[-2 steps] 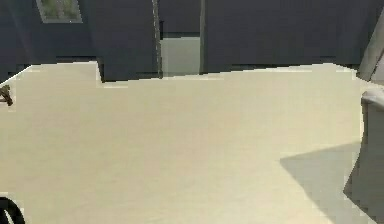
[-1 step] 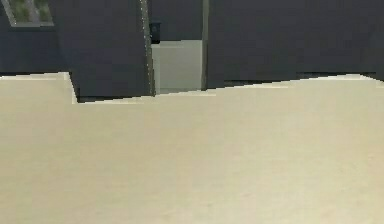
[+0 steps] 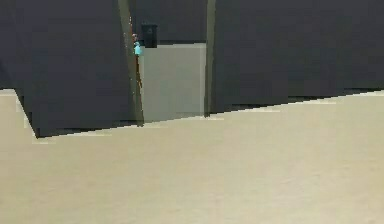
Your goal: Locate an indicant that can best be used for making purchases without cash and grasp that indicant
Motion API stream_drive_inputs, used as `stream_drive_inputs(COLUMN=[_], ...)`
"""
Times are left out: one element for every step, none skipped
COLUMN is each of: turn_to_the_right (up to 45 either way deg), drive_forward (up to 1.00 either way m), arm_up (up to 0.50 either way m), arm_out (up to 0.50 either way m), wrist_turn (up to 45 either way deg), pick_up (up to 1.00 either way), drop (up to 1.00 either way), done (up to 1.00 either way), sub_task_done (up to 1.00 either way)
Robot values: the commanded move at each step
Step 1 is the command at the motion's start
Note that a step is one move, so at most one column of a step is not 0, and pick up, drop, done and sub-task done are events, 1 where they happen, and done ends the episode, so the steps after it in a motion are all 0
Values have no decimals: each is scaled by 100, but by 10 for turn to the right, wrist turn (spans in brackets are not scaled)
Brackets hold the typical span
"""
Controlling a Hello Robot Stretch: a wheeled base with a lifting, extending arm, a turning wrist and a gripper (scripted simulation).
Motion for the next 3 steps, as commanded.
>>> stream_drive_inputs(turn_to_the_right=[-30, 0, 0], drive_forward=[0, 100, 100], arm_up=[0, 0, 0], arm_out=[0, 0, 0], wrist_turn=[0, 0, 0], pick_up=[0, 0, 0], drop=[0, 0, 0], done=[0, 0, 0], sub_task_done=[0, 0, 0])
